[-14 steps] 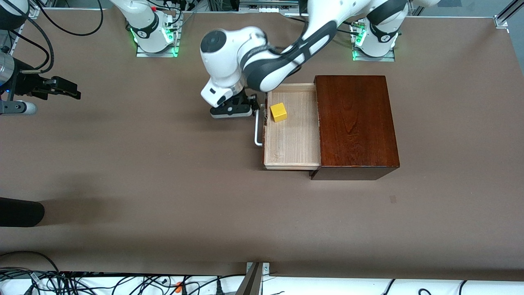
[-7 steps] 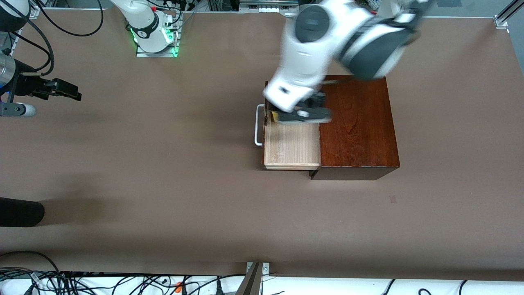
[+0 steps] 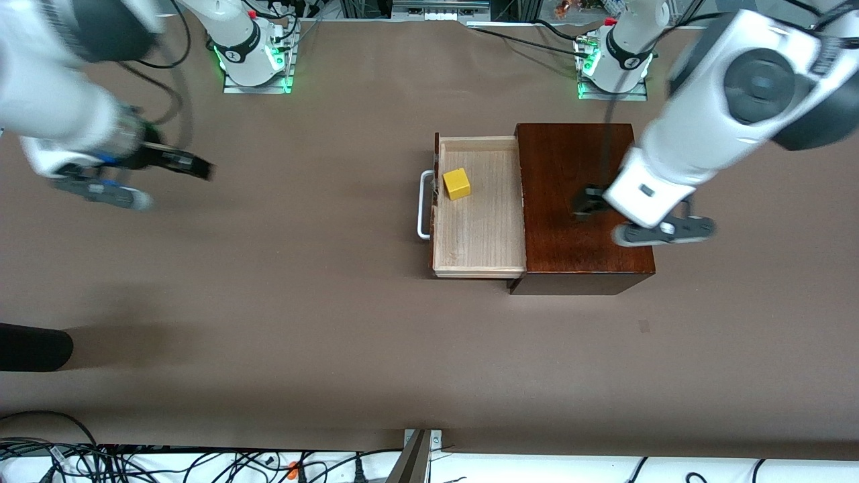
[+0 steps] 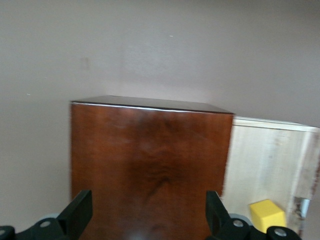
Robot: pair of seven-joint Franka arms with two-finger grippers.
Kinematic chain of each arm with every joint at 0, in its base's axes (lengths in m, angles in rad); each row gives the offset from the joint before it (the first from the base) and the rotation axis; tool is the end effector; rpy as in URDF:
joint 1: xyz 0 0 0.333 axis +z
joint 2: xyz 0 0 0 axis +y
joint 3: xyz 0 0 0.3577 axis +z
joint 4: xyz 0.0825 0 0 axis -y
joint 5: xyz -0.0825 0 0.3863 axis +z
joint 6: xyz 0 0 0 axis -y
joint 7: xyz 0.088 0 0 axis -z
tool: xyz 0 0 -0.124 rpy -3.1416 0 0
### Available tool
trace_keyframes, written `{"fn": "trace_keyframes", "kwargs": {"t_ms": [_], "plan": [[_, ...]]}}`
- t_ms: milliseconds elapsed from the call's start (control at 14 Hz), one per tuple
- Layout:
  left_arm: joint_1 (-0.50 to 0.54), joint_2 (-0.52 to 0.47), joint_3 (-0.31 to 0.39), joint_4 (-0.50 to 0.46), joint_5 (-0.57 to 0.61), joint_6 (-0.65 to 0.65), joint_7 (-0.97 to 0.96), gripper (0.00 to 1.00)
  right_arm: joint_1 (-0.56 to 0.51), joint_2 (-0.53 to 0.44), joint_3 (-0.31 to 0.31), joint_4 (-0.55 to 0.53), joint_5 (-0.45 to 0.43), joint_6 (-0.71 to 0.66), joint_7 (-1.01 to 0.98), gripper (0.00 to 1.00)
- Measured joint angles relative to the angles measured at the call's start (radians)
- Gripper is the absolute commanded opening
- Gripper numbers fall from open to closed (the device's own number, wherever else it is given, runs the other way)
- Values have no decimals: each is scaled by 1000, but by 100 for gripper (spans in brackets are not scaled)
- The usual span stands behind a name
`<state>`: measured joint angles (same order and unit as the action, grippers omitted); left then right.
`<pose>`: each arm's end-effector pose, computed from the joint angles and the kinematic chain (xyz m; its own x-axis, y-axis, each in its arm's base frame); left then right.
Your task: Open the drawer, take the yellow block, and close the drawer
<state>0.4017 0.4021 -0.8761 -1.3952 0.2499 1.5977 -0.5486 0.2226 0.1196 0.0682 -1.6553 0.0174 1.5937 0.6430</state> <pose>0.6294 -0.1783 0.5579 0.9927 0.0902 -0.0799 0.0919 -0.9956 0.0173 0.5592 0.1675 0.5432 0.9236 -0.3488 -0.1591 -0.3386 -0.9368 0.0878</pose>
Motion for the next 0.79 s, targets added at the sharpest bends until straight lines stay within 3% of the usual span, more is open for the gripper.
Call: {"fn": "trace_keyframes", "kwargs": {"t_ms": [143,357,643,786], "plan": [[-8,-34,87,0,-78,-2,90,100,100,51,3,24,12,47,207,100],[-119,-147,360,-1,-217,-47,296,100,228,146,4,88,36,133,521,100],[-359,-294,738,-81,-274,-82,486,100,397,291,5,212,39,250,929,100],[-447,-350,851,-150,-274,-67,538,100,462,355,5,271,39,294,1072,100]]}}
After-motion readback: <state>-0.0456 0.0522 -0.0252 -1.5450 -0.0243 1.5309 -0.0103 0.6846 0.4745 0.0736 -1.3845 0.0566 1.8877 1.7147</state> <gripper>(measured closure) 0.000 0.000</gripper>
